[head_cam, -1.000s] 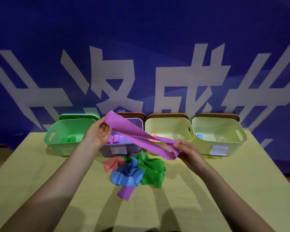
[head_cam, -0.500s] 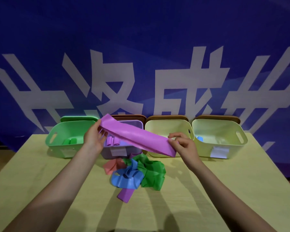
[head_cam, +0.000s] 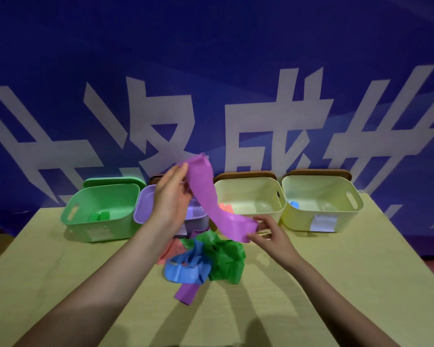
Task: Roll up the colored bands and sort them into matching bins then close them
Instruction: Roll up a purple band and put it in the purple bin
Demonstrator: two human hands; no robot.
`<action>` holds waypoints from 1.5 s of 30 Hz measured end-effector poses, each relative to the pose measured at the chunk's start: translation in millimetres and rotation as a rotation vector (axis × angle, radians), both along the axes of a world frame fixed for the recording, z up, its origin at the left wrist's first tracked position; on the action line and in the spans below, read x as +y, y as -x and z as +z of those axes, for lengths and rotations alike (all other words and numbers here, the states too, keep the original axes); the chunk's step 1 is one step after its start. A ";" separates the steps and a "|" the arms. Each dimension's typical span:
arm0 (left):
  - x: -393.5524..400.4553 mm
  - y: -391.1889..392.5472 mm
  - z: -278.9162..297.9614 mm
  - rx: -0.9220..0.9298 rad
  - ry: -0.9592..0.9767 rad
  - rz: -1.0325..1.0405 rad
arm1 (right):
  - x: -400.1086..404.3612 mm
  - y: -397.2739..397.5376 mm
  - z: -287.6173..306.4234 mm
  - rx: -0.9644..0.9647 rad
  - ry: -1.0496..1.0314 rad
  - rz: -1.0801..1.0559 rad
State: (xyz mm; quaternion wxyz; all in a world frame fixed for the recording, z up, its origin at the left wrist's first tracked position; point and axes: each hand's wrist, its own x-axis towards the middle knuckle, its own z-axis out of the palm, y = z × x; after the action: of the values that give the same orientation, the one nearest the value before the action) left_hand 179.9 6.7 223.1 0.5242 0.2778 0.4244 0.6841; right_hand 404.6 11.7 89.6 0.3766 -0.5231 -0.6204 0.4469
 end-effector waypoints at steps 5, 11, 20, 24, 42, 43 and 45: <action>-20.1 -23.4 -3.4 0.238 0.013 -0.052 | -4.6 20.4 62.3 0.265 -0.234 0.003; -34.4 -24.4 -8.1 0.391 0.039 -0.034 | -1.1 48.3 115.7 0.277 -0.471 0.094; -31.7 -19.1 -13.5 0.278 -0.019 -0.025 | 9.2 60.3 122.1 0.346 -0.378 0.098; -27.5 -21.3 -6.4 0.422 -0.085 -0.081 | 14.6 62.6 133.2 0.333 -0.363 0.122; -9.2 -21.2 -5.9 0.235 0.045 -0.001 | 15.1 101.0 120.8 0.221 -0.370 0.112; -7.2 -20.0 -4.6 0.204 0.059 -0.003 | 15.8 102.2 121.4 0.228 -0.367 0.116; -4.6 -19.4 -0.1 0.158 0.032 -0.014 | 17.8 103.6 120.7 0.249 -0.350 0.127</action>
State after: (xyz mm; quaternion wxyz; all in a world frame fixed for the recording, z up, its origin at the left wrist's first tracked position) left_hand 199.3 2.0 223.0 0.4981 0.3254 0.4733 0.6496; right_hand 301.0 29.5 210.3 0.5065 -0.3504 -0.6689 0.4163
